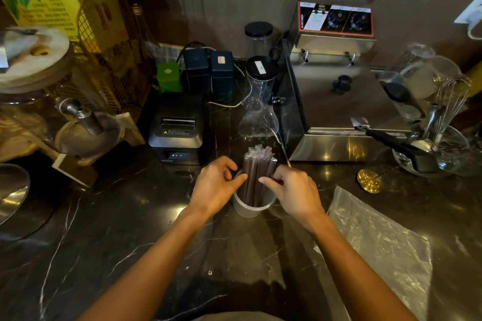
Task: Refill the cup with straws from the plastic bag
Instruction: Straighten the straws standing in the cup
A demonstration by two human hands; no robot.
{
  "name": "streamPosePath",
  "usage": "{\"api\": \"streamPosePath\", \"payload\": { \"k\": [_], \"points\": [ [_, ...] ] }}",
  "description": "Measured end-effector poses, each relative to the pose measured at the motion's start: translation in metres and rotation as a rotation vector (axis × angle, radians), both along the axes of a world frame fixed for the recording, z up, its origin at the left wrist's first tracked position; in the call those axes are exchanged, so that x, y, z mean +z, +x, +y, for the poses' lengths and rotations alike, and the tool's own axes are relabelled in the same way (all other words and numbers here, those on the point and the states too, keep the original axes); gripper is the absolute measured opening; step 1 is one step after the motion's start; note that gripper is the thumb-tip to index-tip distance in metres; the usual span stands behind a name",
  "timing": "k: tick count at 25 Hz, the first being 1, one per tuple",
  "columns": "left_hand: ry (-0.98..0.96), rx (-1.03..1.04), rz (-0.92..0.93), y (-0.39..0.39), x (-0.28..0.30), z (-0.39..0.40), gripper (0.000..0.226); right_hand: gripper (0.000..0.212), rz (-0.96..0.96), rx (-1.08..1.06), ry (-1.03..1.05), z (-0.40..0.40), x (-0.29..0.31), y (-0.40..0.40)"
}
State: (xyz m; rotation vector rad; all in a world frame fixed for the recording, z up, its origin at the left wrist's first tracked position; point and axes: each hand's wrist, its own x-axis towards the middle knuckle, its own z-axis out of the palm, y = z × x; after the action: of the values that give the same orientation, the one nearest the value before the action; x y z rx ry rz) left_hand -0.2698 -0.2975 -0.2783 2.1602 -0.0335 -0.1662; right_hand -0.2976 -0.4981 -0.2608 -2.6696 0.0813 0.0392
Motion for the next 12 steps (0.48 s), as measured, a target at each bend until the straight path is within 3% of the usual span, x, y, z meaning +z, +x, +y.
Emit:
{"api": "streamPosePath", "payload": {
  "k": [5, 12],
  "points": [
    [-0.118, 0.008, 0.102, -0.009, -0.009, 0.004, 0.018, 0.023, 0.140, -0.166, 0.450, -0.012, -0.008, -0.008],
    [-0.187, 0.005, 0.192, -0.008, -0.014, 0.007, 0.008, 0.009, 0.291, -0.198, 0.800, -0.018, -0.021, -0.015]
  ]
}}
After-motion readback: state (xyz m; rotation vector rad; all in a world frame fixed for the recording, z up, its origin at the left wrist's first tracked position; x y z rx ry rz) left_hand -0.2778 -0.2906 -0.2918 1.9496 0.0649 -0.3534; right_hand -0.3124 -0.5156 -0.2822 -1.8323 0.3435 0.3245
